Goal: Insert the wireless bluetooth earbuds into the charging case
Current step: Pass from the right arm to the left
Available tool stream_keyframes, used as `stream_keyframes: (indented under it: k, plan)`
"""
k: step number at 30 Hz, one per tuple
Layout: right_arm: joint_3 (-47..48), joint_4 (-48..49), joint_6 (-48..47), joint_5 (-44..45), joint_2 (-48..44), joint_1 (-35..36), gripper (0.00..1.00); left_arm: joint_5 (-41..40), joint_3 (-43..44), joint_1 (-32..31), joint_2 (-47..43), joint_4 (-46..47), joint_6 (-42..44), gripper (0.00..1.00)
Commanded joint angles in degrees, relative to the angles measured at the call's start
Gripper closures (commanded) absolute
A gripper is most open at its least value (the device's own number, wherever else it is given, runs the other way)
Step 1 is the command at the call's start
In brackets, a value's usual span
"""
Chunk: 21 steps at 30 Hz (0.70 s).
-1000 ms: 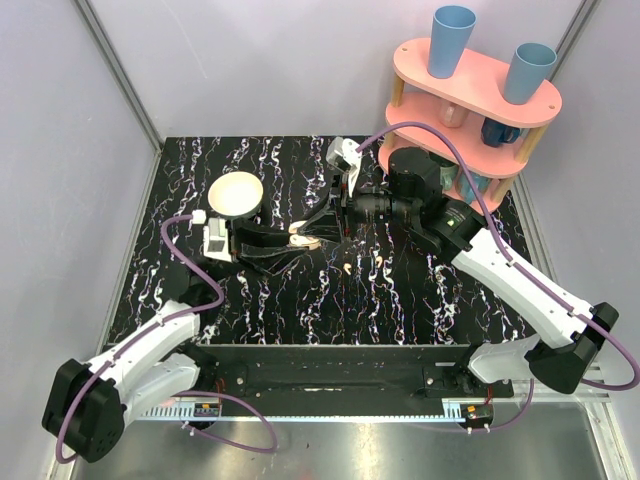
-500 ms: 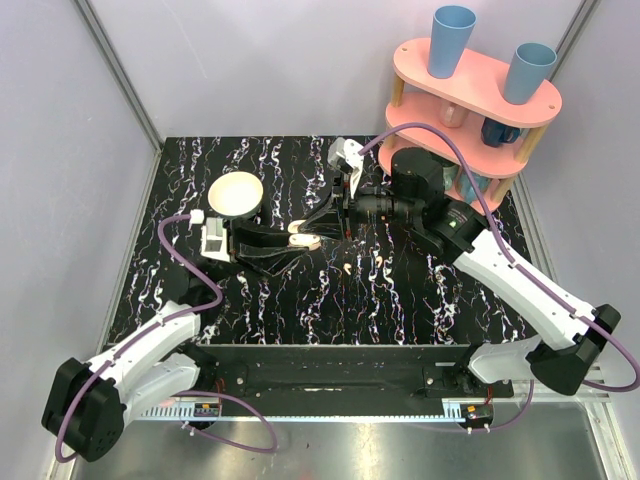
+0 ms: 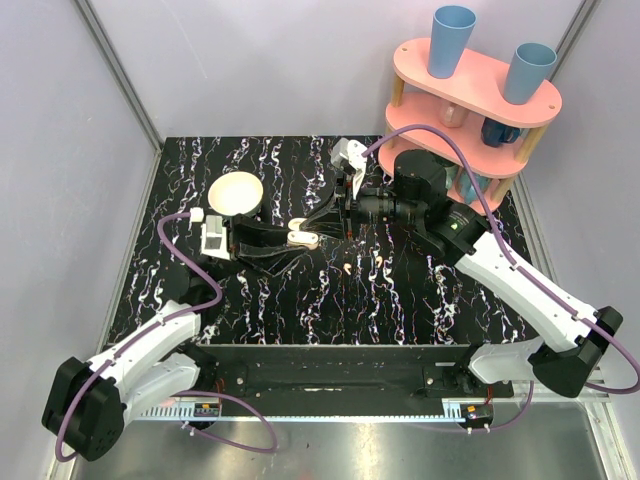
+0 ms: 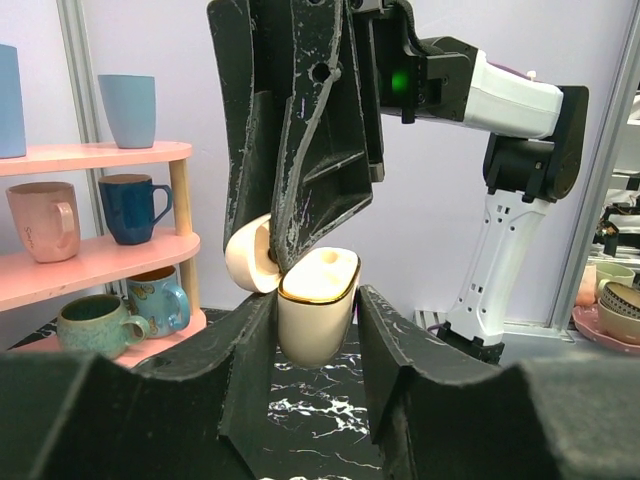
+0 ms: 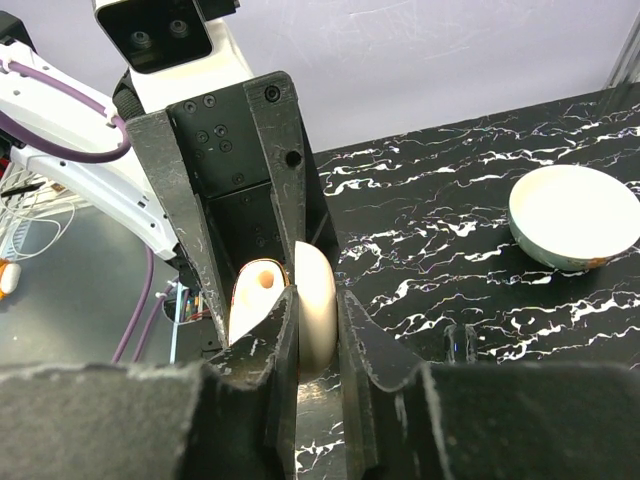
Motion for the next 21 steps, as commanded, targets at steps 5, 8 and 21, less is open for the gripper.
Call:
stream_keyframes:
  k: [5,8,21]
  plan:
    - [-0.43,2.16,-1.14,-0.87,-2.67,0.65,0.96,-3.96,2.41,0.14,-0.02,0.19,0.38,0.57]
    - [-0.70,2.60,-1.32,-0.96,-2.85,0.73,0.96,-4.05,2.41,0.14,-0.10,-0.34,0.29,0.58]
    - [-1.31,3.56,-1.32,-1.84,-2.76,0.91,0.89,-0.88,4.26,0.14,0.86,-3.16,1.25,1.00]
